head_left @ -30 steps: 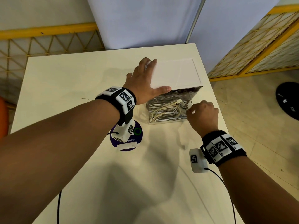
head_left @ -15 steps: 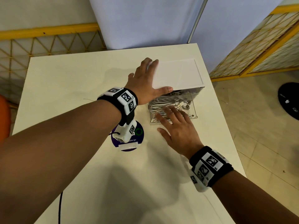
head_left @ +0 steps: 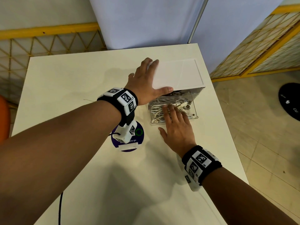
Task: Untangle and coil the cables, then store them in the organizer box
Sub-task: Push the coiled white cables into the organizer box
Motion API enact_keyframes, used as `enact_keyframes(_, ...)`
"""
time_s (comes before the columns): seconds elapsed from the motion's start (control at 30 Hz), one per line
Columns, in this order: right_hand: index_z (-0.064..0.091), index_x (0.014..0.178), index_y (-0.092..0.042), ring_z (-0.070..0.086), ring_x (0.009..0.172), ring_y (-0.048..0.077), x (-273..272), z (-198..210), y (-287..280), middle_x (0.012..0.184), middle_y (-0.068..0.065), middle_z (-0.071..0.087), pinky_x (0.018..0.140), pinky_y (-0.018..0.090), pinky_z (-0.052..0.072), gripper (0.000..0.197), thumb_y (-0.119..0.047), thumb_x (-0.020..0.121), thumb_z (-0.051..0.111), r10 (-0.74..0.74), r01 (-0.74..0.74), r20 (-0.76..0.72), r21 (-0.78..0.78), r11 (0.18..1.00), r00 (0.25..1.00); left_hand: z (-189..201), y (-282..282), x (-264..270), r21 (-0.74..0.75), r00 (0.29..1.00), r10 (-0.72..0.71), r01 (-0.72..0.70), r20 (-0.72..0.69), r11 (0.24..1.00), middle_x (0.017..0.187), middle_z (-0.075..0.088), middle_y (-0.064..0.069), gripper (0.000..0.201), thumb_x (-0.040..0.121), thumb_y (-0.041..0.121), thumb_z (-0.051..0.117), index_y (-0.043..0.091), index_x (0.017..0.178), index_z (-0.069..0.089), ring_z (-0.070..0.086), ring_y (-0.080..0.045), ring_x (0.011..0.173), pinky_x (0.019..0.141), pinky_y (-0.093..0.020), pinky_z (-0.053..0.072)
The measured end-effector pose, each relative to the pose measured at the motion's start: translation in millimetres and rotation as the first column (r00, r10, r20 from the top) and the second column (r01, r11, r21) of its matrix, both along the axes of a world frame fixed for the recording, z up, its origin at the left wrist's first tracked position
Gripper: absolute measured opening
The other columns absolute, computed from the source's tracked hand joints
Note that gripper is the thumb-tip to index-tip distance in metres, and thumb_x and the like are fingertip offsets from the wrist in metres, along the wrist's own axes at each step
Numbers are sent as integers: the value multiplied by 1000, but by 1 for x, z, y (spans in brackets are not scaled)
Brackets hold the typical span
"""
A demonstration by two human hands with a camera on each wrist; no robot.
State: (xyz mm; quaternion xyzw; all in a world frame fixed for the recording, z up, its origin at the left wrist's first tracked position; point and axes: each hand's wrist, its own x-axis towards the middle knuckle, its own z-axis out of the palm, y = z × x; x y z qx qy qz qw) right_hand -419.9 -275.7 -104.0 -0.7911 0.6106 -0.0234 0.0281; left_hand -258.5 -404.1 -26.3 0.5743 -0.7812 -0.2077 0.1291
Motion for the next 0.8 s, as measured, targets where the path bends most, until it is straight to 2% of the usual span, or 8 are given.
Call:
enact_keyframes(0.13,29,153,-4,35,144,36,5,-10,-3,155,20,36,118,47,24,72,-32,94,61,-22,22,12,-39,999,1000,-1,0,0,1,1000,2,-2,-3,1000,159,17,-4,115,65,88,41,19,155,19,29,-25,144,111,-54,31)
enact_keyframes(0.23,26,153,-1,31,145,36,8,-14,-5,155,21,34,118,43,19,65,-15,97,57,-36,38,30,-59,998,999,0,0,1,4,1000,8,-8,0,1000,159,17,-4,117,63,90,37,20,155,19,29,-25,144,111,-54,32)
enact_keyframes(0.3,26,152,0,31,145,37,7,-14,-4,156,22,33,117,43,21,64,-3,92,47,-20,24,47,-78,997,999,0,0,0,7,1000,7,-7,-3,1000,159,17,-5,116,64,89,39,20,155,19,29,-25,144,111,-54,32)
enact_keyframes(0.37,32,150,1,37,142,38,4,-14,-3,153,23,38,115,46,25,63,-2,88,41,-9,15,55,-106,994,998,0,0,0,3,1000,0,0,-2,1000,159,17,-5,112,69,86,45,19,155,19,29,-26,144,111,-55,31)
enact_keyframes(0.5,43,146,-2,49,131,40,0,-17,-6,144,19,51,106,53,41,64,-7,86,63,-18,20,17,-139,990,1000,0,0,1,-10,1000,-9,9,0,1000,159,17,-6,109,73,82,49,18,155,19,29,-27,144,111,-55,31)
enact_keyframes(0.6,47,142,-1,52,124,40,-1,-16,-12,136,19,56,99,50,47,59,-5,86,66,9,-7,15,-150,989,1000,0,0,0,-1,1000,-7,7,3,1000,159,17,-6,113,69,86,45,18,155,19,30,-27,143,111,-55,32)
enact_keyframes(0.67,51,138,-1,56,116,39,-2,-14,-18,123,18,61,93,47,50,55,-5,86,67,27,-23,22,-165,986,999,1,1,0,4,1000,-3,3,0,1000,158,18,-5,117,64,89,39,18,155,19,31,-27,143,111,-55,31)
enact_keyframes(0.8,60,126,-2,58,106,35,-4,-14,-27,111,14,64,84,44,52,47,-7,82,73,51,-42,45,-182,982,998,2,1,0,8,1000,2,-2,-4,1000,159,18,-5,119,62,90,35,18,155,19,31,-27,143,111,-54,31)
